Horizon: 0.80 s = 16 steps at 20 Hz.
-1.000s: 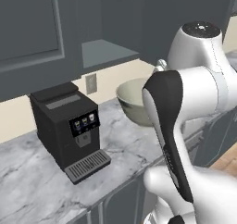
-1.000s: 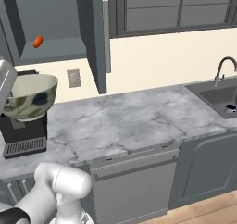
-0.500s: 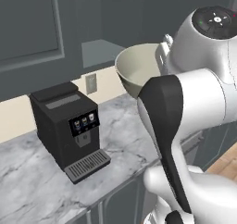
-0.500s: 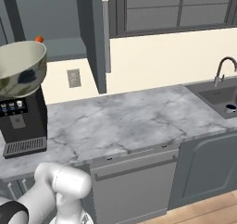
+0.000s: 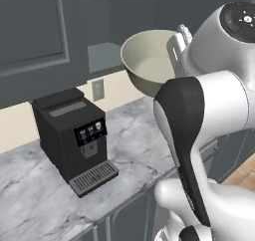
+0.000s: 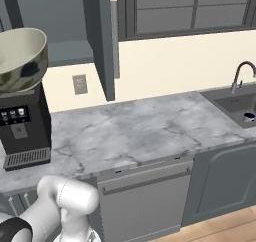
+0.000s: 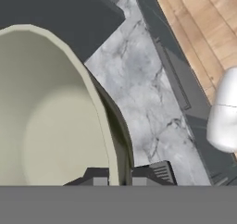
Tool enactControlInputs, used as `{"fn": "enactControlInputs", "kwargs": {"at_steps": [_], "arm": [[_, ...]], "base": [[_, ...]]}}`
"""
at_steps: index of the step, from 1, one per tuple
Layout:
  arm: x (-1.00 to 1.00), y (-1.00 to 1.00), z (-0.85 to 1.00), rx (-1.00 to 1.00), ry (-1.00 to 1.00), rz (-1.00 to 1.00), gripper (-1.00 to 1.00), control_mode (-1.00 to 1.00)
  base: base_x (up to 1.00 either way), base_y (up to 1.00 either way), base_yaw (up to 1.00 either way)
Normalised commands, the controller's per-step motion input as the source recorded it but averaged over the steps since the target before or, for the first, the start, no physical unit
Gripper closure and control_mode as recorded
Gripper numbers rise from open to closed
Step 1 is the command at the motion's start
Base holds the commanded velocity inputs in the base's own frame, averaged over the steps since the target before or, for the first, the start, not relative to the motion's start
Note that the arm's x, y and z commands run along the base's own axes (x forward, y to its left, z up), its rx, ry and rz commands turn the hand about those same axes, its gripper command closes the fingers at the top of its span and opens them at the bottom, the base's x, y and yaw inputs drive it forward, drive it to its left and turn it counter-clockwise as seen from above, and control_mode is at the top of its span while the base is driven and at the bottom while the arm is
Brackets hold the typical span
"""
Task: Pick the mug and place it in the sink. Pick the bowl and place it in the open cabinet and then close the cabinet.
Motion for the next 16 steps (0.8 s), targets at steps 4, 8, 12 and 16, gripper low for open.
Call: {"fn": "enactControlInputs", "kwargs": {"at_steps": [4, 8, 12, 16], "arm": [[0.48, -0.04, 0.00, 0.00, 0.00, 0.06, 1.00, -1.00], [0.67, 0.00, 0.00, 0.00, 0.00, 0.00, 1.00, -1.00], [0.63, 0.00, 0.00, 0.00, 0.00, 0.00, 1.00, -1.00], [0.53, 0.00, 0.00, 0.00, -0.01, 0.00, 1.00, -1.00]], "base": [[0.00, 0.00, 0.00], [0.00, 0.00, 0.00], [0.00, 0.00, 0.00], [0.00, 0.00, 0.00]]}}
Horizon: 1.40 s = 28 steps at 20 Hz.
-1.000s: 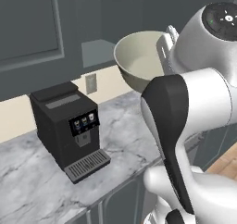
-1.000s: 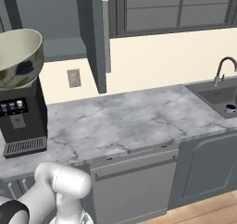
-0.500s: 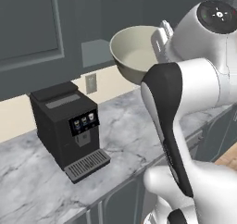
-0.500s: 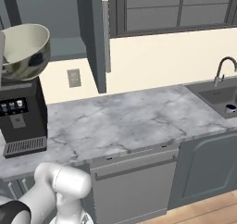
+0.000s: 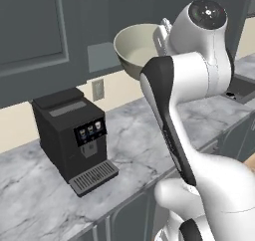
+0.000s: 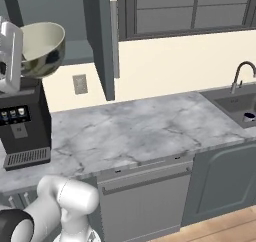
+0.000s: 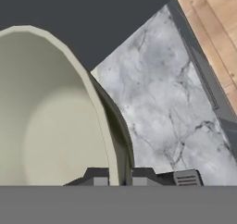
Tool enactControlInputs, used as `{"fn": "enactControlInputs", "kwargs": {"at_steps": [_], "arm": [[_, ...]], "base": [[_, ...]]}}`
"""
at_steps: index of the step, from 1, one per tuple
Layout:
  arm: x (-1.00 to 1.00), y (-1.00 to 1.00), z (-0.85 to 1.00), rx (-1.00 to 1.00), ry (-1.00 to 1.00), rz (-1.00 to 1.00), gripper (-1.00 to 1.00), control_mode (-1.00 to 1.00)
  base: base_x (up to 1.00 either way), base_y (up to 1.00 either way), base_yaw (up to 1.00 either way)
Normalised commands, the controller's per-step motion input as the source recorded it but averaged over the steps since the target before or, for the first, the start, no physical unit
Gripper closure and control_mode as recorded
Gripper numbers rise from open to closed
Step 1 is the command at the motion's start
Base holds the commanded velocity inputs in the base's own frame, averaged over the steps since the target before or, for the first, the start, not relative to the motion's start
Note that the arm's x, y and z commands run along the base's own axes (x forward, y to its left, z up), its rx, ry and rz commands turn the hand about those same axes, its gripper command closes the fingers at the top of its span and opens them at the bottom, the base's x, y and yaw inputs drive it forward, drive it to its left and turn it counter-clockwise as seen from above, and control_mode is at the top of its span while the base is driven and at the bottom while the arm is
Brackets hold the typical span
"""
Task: Pick the mug and place it in the sink. Pick the bowl and place it in the open cabinet and then close the cabinet.
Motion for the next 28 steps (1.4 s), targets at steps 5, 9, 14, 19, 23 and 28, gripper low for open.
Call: {"fn": "enactControlInputs", "kwargs": {"at_steps": [5, 9, 14, 19, 23, 28], "arm": [[0.42, 0.00, 0.00, 0.00, -0.01, 0.03, 1.00, -1.00], [0.47, 0.04, 0.00, 0.02, 0.00, 0.03, 1.00, -1.00], [0.52, 0.05, 0.00, 0.02, 0.00, 0.02, 1.00, -1.00], [0.52, 0.15, 0.00, 0.00, 0.00, 0.00, 1.00, -1.00], [0.59, 0.18, 0.00, 0.00, 0.00, 0.00, 1.00, -1.00], [0.58, 0.13, 0.00, 0.01, 0.00, 0.00, 1.00, -1.00]], "base": [[0.00, 0.00, 0.00], [0.00, 0.00, 0.00], [0.00, 0.00, 0.00], [0.00, 0.00, 0.00], [0.00, 0.00, 0.00], [0.00, 0.00, 0.00]]}}
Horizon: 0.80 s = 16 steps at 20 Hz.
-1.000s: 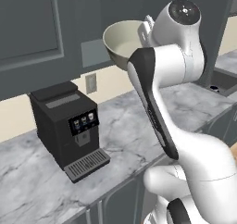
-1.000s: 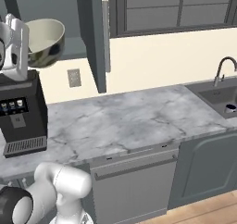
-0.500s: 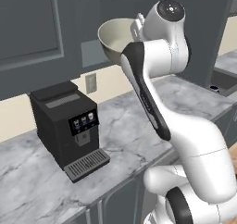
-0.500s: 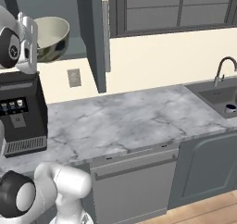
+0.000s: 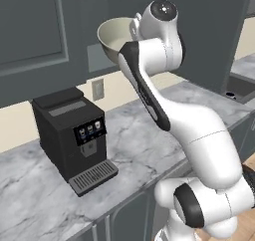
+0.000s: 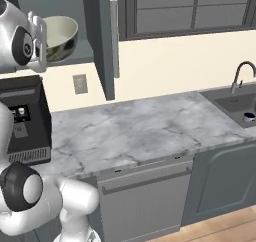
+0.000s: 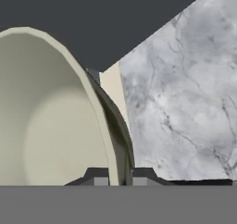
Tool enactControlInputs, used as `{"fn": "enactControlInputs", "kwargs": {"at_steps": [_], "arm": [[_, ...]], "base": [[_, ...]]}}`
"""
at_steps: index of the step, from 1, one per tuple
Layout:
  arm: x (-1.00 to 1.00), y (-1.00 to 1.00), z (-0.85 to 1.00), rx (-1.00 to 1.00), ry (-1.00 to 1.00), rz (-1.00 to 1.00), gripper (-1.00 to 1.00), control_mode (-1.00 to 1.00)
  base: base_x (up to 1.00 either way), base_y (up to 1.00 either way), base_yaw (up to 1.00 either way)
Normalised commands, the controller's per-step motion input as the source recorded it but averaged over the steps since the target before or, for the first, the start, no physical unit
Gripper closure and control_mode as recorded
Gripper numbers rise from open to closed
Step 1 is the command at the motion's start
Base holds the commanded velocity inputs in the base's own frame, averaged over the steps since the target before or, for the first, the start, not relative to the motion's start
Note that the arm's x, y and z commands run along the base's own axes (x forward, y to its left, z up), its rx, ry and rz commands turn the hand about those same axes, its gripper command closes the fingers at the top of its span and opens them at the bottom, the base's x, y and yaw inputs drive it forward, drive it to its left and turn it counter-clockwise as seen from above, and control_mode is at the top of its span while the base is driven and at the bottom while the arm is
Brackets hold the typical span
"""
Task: Pick the mug and place it in the sink. Pick the bowl and place it in the open cabinet and then close the cabinet.
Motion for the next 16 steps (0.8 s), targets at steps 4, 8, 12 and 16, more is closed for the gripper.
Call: {"fn": "enactControlInputs", "kwargs": {"at_steps": [4, 8, 12, 16], "arm": [[0.61, 0.16, 0.00, 0.02, 0.00, 0.00, 1.00, -1.00], [0.60, 0.18, 0.00, 0.02, 0.00, 0.00, 1.00, -1.00], [0.53, 0.11, 0.00, 0.02, 0.00, 0.00, 1.00, -1.00], [0.44, 0.03, 0.00, 0.05, 0.00, 0.00, 1.00, -1.00]], "base": [[0.00, 0.00, 0.00], [0.00, 0.00, 0.00], [0.00, 0.00, 0.00], [0.00, 0.00, 0.00]]}}
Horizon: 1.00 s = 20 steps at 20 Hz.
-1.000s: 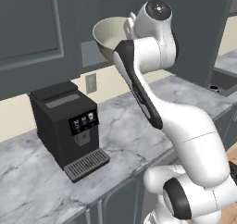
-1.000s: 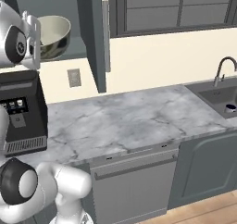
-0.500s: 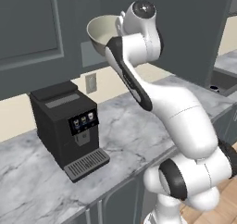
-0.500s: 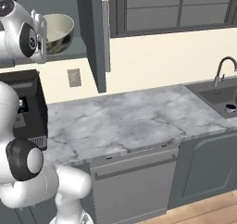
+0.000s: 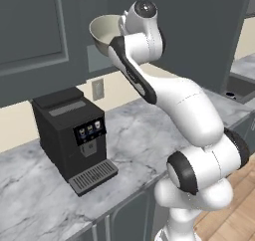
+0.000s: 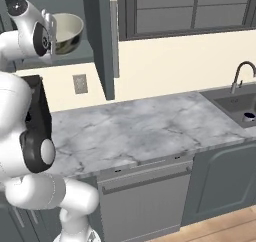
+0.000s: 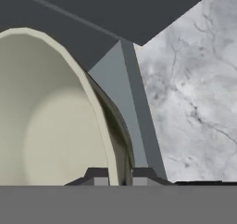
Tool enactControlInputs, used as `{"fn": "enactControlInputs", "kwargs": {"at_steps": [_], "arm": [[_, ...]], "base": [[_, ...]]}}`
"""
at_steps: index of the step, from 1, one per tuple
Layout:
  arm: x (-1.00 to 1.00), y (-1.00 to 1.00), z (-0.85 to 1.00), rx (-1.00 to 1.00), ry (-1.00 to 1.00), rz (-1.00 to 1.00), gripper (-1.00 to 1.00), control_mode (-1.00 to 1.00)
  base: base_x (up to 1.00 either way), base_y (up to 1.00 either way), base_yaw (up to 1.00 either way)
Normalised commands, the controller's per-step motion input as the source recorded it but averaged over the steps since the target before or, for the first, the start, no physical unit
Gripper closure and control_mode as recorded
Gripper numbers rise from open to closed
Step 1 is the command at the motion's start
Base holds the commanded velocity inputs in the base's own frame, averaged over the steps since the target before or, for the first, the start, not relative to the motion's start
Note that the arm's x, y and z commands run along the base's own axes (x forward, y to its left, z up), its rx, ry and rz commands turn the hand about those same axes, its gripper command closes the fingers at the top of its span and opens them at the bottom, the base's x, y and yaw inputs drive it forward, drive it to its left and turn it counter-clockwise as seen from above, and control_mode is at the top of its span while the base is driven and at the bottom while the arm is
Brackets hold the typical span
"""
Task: Pick the mug and place it in the sink. Pick the bowl and place it in the open cabinet and then close the cabinet.
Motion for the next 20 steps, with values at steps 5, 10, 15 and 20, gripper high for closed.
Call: {"fn": "enactControlInputs", "kwargs": {"at_steps": [5, 10, 15, 20], "arm": [[0.40, 0.04, -0.01, 0.06, 0.00, 0.02, 1.00, -1.00], [0.48, 0.13, -0.12, 0.04, 0.02, 0.01, 1.00, -1.00], [0.38, 0.19, -0.23, 0.01, 0.05, 0.00, 1.00, -1.00], [0.12, 0.05, -0.10, 0.00, 0.03, 0.00, 1.00, -1.00]], "base": [[0.00, 0.00, 0.00], [0.00, 0.00, 0.00], [0.00, 0.00, 0.00], [0.00, 0.00, 0.00]]}}
